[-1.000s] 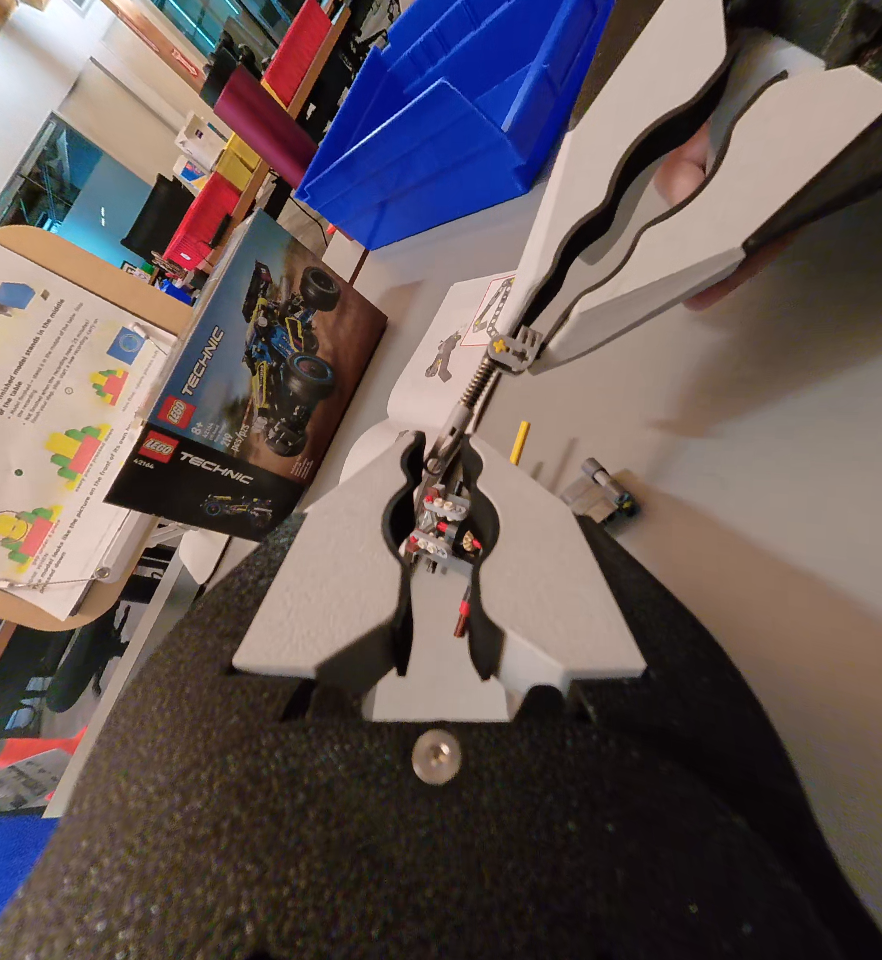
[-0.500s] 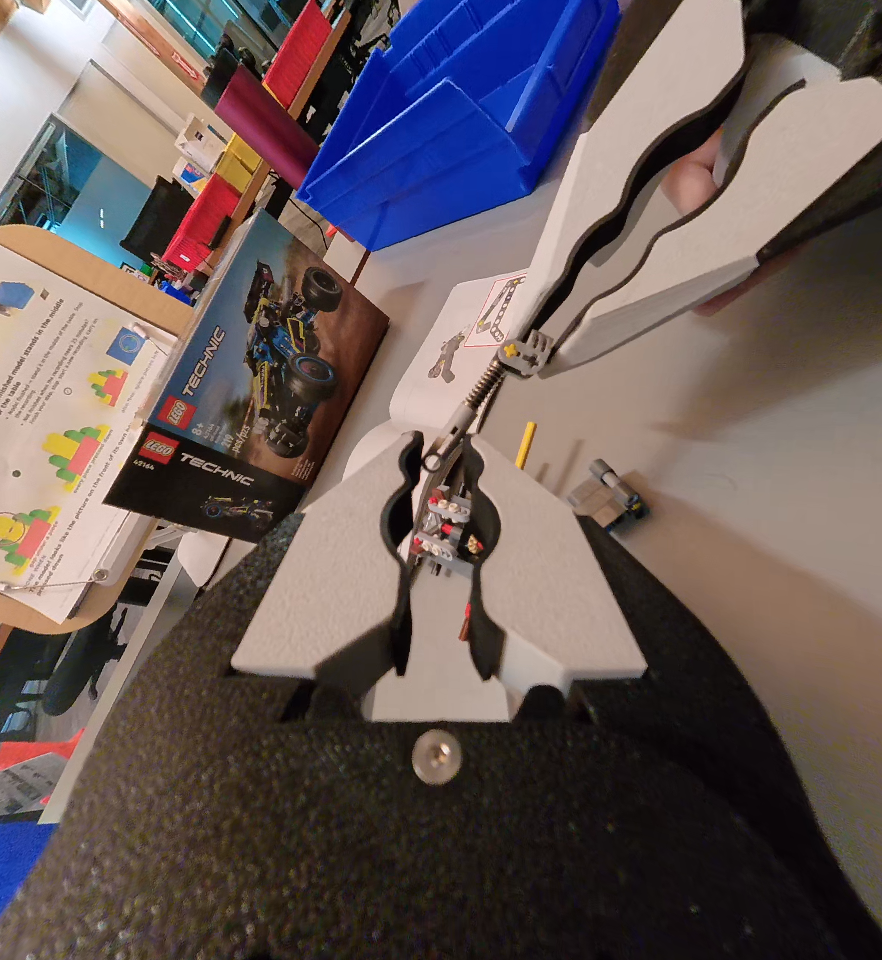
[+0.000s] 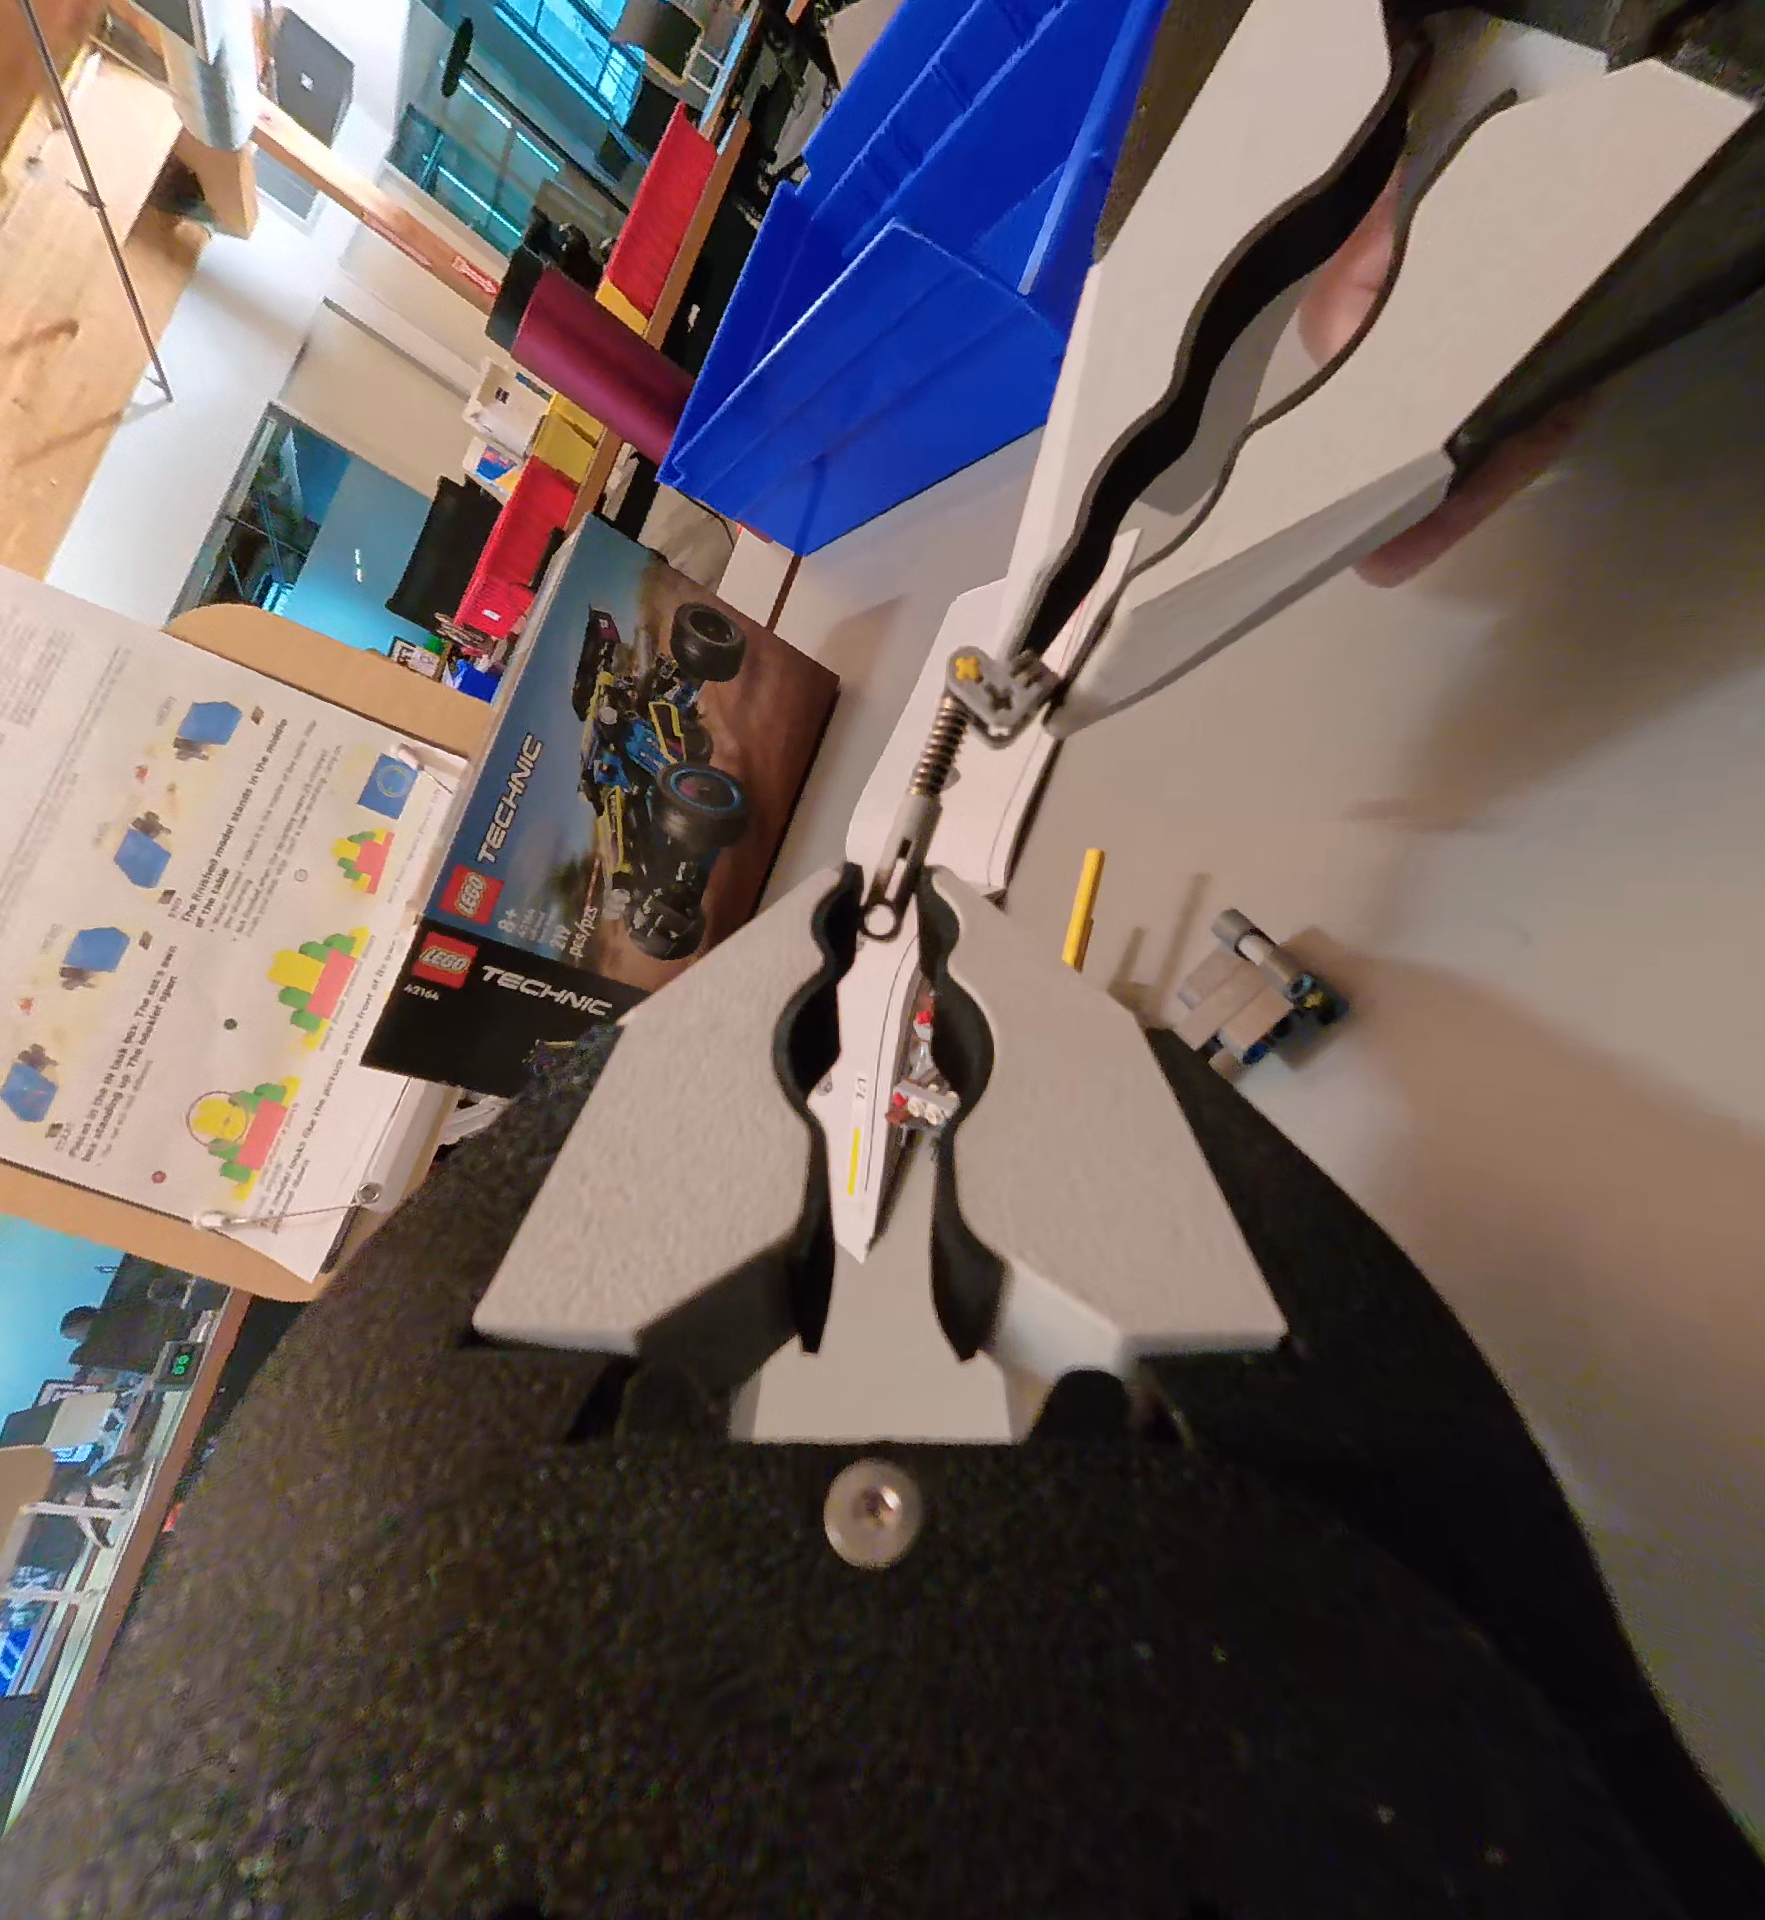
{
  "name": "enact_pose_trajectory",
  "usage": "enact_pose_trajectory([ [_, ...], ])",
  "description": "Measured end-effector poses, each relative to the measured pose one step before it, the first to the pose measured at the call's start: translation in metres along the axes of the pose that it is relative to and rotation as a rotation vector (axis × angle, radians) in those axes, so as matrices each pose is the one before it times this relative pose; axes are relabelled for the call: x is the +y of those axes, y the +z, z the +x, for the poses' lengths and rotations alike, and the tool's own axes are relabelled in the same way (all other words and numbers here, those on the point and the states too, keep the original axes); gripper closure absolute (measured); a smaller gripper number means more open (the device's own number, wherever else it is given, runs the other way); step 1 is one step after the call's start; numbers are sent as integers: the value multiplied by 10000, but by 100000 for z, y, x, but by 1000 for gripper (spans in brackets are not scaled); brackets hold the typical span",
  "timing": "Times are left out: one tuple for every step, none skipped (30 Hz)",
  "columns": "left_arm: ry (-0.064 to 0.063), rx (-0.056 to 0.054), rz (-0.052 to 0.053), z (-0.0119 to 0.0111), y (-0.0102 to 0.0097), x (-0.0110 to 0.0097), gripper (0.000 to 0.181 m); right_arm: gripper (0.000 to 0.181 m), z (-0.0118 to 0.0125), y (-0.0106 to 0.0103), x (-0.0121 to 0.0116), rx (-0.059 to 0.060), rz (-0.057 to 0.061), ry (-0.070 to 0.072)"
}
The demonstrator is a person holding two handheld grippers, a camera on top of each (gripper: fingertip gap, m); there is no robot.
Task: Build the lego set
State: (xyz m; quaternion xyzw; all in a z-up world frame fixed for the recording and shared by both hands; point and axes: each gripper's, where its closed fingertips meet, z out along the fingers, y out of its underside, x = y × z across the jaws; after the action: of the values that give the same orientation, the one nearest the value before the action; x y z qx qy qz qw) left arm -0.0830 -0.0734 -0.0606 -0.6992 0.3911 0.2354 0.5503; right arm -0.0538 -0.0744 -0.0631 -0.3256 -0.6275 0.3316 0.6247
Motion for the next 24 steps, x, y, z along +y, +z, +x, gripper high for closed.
enact_pose_trajectory([
  [-14,2,28,20,-51,-30,173,175,-4,-8,-27,-9,17,8],
  [-4,-4,26,2,-54,-42,174,175,15,-22,-38,6,25,10],
  [-14,-76,23,-122,-77,-38,174,177,-11,-29,-20,-18,16,12],
  [-28,-79,42,-178,-91,-62,176,180,-101,-7,-24,-66,19,-6],
  [-48,71,42,-20,-66,-58,176,181,-77,24,4,-46,-9,-24],
  [-98,169,-6,119,-18,30,176,181,-9,19,35,6,-31,-16],
  [-110,61,-29,-10,-5,114,176,181,95,21,57,70,-41,5],
  [-49,-28,7,-105,-31,61,176,181,-21,5,-9,-25,8,12],
  [-13,60,14,25,-58,44,176,181,-62,-27,-50,-50,33,8],
  [-29,77,-30,64,-17,82,176,181,44,-37,-40,20,34,19],
  [7,-6,-49,-26,-24,112,176,179,89,-63,-83,41,55,43],
  [99,-55,-53,-76,-24,79,176,176,50,-73,-103,-7,70,87],
  [179,-84,-77,-112,-38,70,176,174,69,-83,-137,-23,87,140],
  [226,-119,-95,-150,-42,62,176,171,160,-79,-161,31,93,194],
  [257,-122,-81,-139,-37,3,176,167,186,-59,-169,25,78,284],
  [273,-85,-64,-62,-27,-25,176,162,148,-18,-170,-42,35,457],
  [276,-98,-59,-62,-10,-47,176,157,277,43,-46,-14,-81,681],
  [278,-146,-52,-115,-26,-66,176,150,259,113,-3,-75,-150,889],
  [275,-169,-27,-130,-49,-100,176,143,75,149,-155,-198,-99,992],
  [261,-157,4,-111,-55,-153,176,138,267,199,-181,-62,-95,1093],
  [229,-86,19,-26,-44,-186,175,132,73,205,-202,-155,-75,1002],
  [172,-49,36,11,-34,-203,175,130,-231,154,-276,-276,54,819],
  [110,-87,85,-56,-66,-291,176,131,-183,123,-163,-210,76,689],
  [50,-83,134,-85,-68,-351,176,130,-298,108,-87,-268,96,482],
])
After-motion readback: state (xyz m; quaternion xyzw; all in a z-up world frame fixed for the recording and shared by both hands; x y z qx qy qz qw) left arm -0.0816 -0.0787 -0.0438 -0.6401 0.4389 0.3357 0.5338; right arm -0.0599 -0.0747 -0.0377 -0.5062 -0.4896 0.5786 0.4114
